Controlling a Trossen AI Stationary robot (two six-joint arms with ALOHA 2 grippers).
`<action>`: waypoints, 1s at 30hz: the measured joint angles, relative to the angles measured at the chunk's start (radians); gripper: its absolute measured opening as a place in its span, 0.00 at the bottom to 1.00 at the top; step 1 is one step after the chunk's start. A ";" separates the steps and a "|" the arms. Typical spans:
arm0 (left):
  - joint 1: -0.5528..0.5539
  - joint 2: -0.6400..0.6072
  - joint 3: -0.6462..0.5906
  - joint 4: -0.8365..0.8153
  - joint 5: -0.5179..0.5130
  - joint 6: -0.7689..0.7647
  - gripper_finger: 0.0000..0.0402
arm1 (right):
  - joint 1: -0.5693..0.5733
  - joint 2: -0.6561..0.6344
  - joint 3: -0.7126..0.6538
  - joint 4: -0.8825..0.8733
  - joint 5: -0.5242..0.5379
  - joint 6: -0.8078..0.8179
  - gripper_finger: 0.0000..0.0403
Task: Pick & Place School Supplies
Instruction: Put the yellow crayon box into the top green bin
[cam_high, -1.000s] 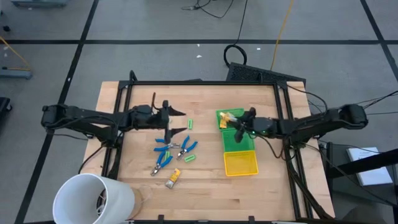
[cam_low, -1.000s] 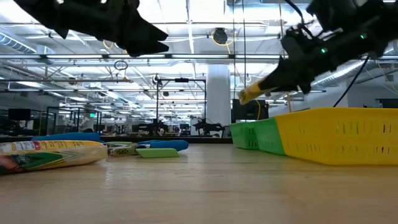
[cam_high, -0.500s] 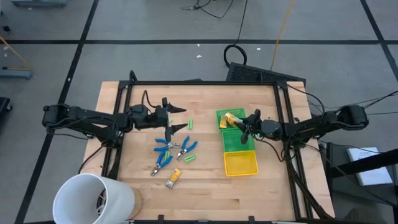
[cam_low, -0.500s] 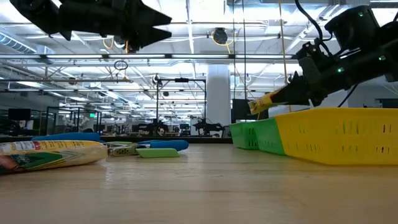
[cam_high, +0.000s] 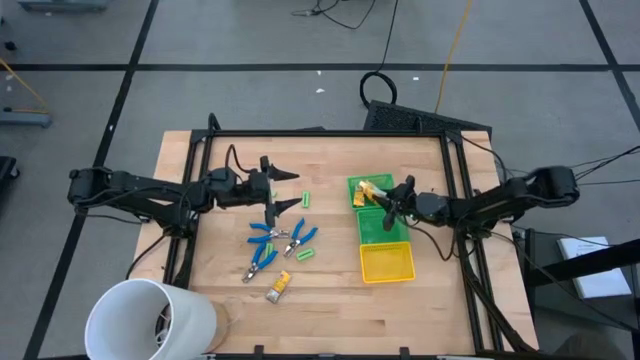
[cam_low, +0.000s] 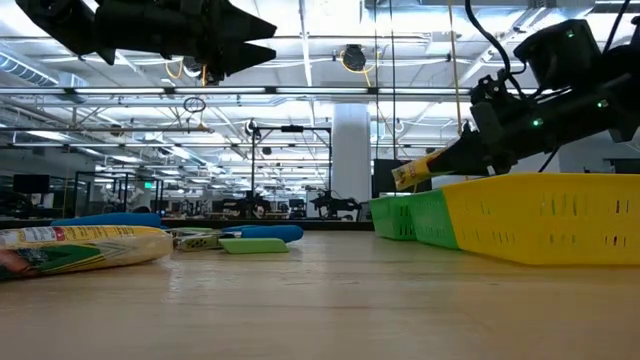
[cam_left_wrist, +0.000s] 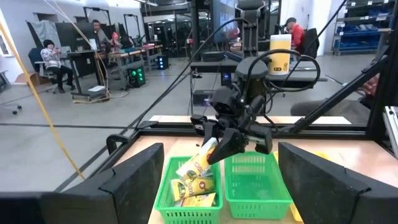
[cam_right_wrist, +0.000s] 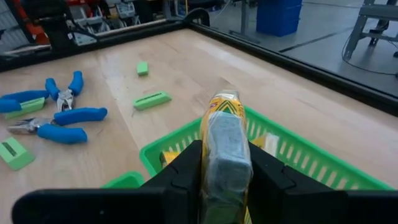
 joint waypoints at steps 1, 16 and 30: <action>0.000 0.000 0.000 0.000 0.000 0.000 0.78 | 0.000 0.011 0.000 0.016 0.000 0.000 0.20; 0.000 0.000 0.000 0.000 0.000 0.000 0.78 | -0.017 0.122 0.001 0.142 0.002 -0.018 0.21; 0.000 0.000 0.000 -0.001 0.001 0.001 0.78 | -0.016 0.122 0.001 0.149 0.001 -0.018 0.24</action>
